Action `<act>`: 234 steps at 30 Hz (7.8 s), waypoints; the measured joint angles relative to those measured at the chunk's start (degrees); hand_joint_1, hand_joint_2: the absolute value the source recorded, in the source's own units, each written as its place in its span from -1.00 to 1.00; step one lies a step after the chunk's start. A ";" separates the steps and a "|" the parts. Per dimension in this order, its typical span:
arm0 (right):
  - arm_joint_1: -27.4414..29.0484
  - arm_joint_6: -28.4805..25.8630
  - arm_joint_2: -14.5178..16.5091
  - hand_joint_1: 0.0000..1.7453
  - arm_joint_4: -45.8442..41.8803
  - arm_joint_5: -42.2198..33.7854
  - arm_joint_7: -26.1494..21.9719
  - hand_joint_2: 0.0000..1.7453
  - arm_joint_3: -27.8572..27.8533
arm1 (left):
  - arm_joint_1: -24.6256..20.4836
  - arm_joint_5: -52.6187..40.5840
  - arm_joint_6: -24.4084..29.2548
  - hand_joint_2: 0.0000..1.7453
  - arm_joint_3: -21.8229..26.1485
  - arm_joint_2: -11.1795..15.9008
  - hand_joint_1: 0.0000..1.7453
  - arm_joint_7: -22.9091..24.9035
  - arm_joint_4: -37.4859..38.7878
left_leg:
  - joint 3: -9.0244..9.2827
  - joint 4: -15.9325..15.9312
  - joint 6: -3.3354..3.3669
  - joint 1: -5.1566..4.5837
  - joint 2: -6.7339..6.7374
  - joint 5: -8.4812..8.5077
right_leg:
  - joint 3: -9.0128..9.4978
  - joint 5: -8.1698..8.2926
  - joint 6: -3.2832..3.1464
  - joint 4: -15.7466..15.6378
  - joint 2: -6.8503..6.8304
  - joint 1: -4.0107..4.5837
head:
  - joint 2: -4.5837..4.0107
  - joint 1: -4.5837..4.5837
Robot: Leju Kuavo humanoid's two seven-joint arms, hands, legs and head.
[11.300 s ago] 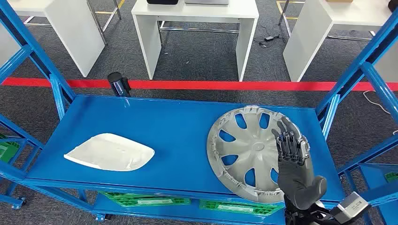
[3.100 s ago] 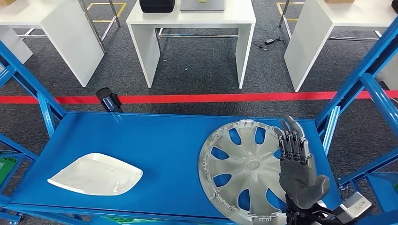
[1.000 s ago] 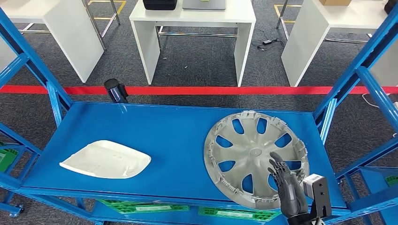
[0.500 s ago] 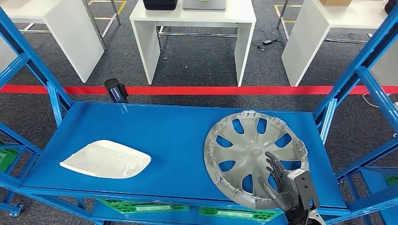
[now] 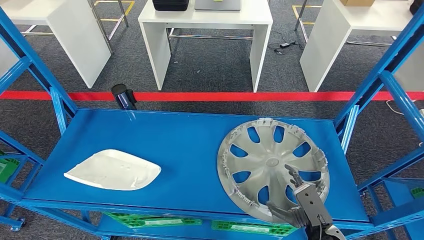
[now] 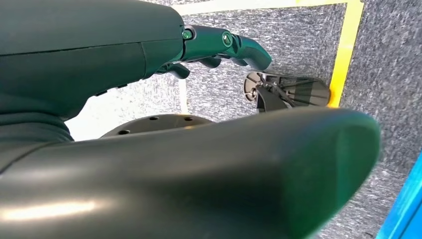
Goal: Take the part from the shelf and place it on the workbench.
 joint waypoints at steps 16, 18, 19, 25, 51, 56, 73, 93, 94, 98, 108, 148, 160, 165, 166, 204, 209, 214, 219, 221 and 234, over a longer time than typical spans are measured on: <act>3.79 -7.16 -2.97 -1.00 -12.33 0.99 -5.74 1.00 3.14 | 0.03 -0.29 -1.05 -1.00 0.00 -0.31 -1.00 -1.67 0.00 | -0.01 -0.02 0.00 0.01 0.00 0.00 | -0.06 -0.01 -0.01 0.01 0.01 0.01 | 0.00 0.00; 4.34 -5.22 -3.70 -1.00 -13.88 -1.26 -4.64 1.00 3.33 | 0.02 -0.20 -1.04 -1.00 0.00 -0.31 -1.00 -1.71 0.00 | -0.01 -0.02 0.00 0.00 0.00 0.00 | -0.06 -0.01 -0.01 0.01 0.02 0.01 | 0.00 0.00; 4.53 -4.22 -4.12 -1.00 -14.48 -2.40 -4.12 1.00 3.42 | 0.02 -0.16 -1.03 -1.00 0.00 -0.31 -1.00 -1.71 0.00 | -0.01 -0.02 0.00 0.00 0.00 0.00 | -0.06 -0.01 -0.01 0.01 0.02 0.00 | 0.00 -0.01; 5.69 1.07 -8.06 -1.00 -15.64 -7.50 -0.90 1.00 3.67 | 0.00 -0.14 -0.64 -1.00 0.00 -0.36 -1.00 -1.60 0.00 | -0.01 -0.01 0.00 0.00 0.00 0.00 | -0.06 0.00 0.00 0.00 0.01 -0.01 | 0.00 0.00; 2.91 -8.45 -15.70 -1.00 -13.36 29.51 2.85 1.00 11.88 | -0.06 0.04 0.33 -1.00 0.22 -1.16 -1.00 -1.96 0.00 | -0.08 -0.01 0.00 0.00 0.01 0.00 | -0.09 0.00 0.00 0.01 0.02 0.01 | 0.00 -0.01; 1.78 -5.32 -15.87 -1.00 -11.67 28.10 4.34 1.00 12.73 | -0.06 0.04 0.33 -1.00 0.40 -1.14 -1.00 -2.06 0.00 | -0.07 -0.01 0.00 0.00 0.00 0.01 | -0.08 0.00 0.00 0.01 0.01 0.00 | 0.00 -0.01; 1.37 -1.47 -21.63 -1.00 -10.89 29.30 8.09 1.00 13.22 | -0.06 -0.01 0.00 -1.00 0.48 -1.03 -1.00 -1.87 0.00 | -0.04 -0.01 0.00 0.00 0.01 0.01 | -0.10 0.01 0.01 0.01 0.01 0.00 | 0.00 0.00; -0.34 -3.31 -20.18 -1.00 -6.26 36.34 6.69 1.00 15.00 | -0.07 0.00 0.11 -1.00 1.40 -1.03 -1.00 -2.22 0.00 | -0.07 -0.01 0.00 0.00 0.01 0.01 | -0.09 0.01 0.01 0.01 0.02 0.00 | 0.00 0.00; -0.70 -3.06 -19.87 -1.00 -5.51 36.48 6.46 1.00 15.29 | -0.07 0.00 0.12 -1.00 1.40 -1.03 -1.00 -2.22 0.00 | -0.07 -0.01 0.00 0.00 0.01 0.01 | -0.08 0.01 0.01 0.01 0.02 0.00 | 0.00 0.00; -2.09 -2.40 -18.79 -1.00 -2.84 36.93 5.83 1.00 16.36 | -0.07 0.00 0.17 -1.00 1.40 -1.03 -1.00 -2.21 0.00 | -0.05 -0.01 0.00 0.00 0.01 0.01 | -0.08 0.01 0.01 0.02 0.02 0.01 | 0.00 -0.01; -4.02 -2.18 -17.34 -1.00 0.97 39.18 5.24 1.00 18.08 | -0.08 -0.27 0.14 -1.00 1.40 -1.01 -1.00 -2.22 -0.01 | -0.05 -0.01 0.00 0.00 0.00 0.02 | -0.10 0.01 0.01 0.02 0.01 0.00 | 0.00 0.00; -5.98 -15.39 -14.73 1.00 2.42 49.14 -0.02 1.00 14.69 | -0.17 -0.62 0.78 -1.00 2.20 -0.52 -1.00 -4.14 -0.04 | -0.46 -0.02 0.12 -0.01 0.13 0.57 | -0.54 0.56 0.08 0.02 0.04 -0.01 | 0.00 -0.02; -1.92 -32.29 -11.53 1.00 -5.39 46.82 -4.50 1.00 9.46 | -0.06 -0.72 -1.44 -1.00 2.85 -0.48 -1.00 -10.31 -0.04 | -0.87 -0.02 0.09 -0.01 0.09 0.60 | -0.92 0.57 0.07 0.03 0.05 0.00 | 0.00 -0.03; -1.65 -32.78 -7.75 1.00 -6.22 41.89 -6.06 1.00 7.68 | -0.06 -1.15 -2.37 -1.00 2.86 -0.44 -1.00 -11.22 -0.04 | -0.89 -0.03 0.08 0.00 0.10 0.60 | -0.93 0.57 0.07 0.03 0.05 0.01 | 0.00 -0.03; -1.67 -32.69 -6.80 1.00 -6.22 40.51 -6.59 1.00 7.16 | -0.05 -1.19 -2.44 -1.00 2.86 -0.44 -1.00 -11.34 -0.04 | -0.90 -0.03 0.08 0.00 0.09 0.60 | -0.93 0.57 0.06 0.03 0.04 0.01 | 0.00 -0.03; -6.56 4.78 6.91 1.00 -16.84 -16.73 -26.71 1.00 0.19 | -0.20 -2.40 -2.97 -1.00 2.92 1.51 -1.00 -12.10 -0.14 | -0.96 -0.03 0.03 0.00 0.07 0.65 | -1.01 0.57 0.05 0.05 0.05 0.01 | 0.00 -0.04; -6.90 9.69 6.88 1.00 -16.85 -19.24 -26.73 1.00 0.26 | -0.21 -2.35 -2.88 -1.00 3.21 1.63 -1.00 -12.22 -0.17 | -0.97 -0.03 0.03 0.00 0.05 0.65 | -1.00 0.57 0.05 0.05 0.03 0.01 | 0.00 -0.03; -7.78 17.44 6.68 1.00 -16.65 -23.76 -27.22 1.00 0.32 | -0.23 -2.59 -2.60 -1.00 3.25 1.81 -1.00 -12.51 -0.17 | -0.97 -0.03 0.03 0.00 0.06 0.65 | -1.01 0.57 0.05 0.05 0.05 0.01 | 0.00 -0.03; -9.78 23.06 6.10 1.00 -16.43 -25.69 -27.55 1.00 0.97 | -0.27 -3.45 -2.60 -1.00 3.24 2.08 -1.00 -12.62 -0.17 | -0.96 -0.03 0.03 0.00 0.05 0.65 | -1.00 0.57 0.05 0.05 0.04 0.02 | 0.00 -0.03; -10.50 24.31 5.81 1.00 -16.22 -26.21 -27.63 1.00 1.27 | -0.28 -3.52 -2.60 -1.00 3.24 2.20 -1.00 -12.63 -0.17 | -0.96 -0.03 0.03 0.00 0.06 0.65 | -1.00 0.57 0.05 0.05 0.04 0.02 | 0.00 -0.03; -14.74 30.17 5.40 1.00 -14.73 -28.79 -27.90 1.00 2.94 | -0.35 -4.47 -2.51 -1.00 3.23 2.45 -1.00 -12.83 -0.21 | -0.96 -0.03 0.03 0.00 0.05 0.65 | -1.00 0.58 0.05 0.05 0.04 0.01 | 0.00 -0.03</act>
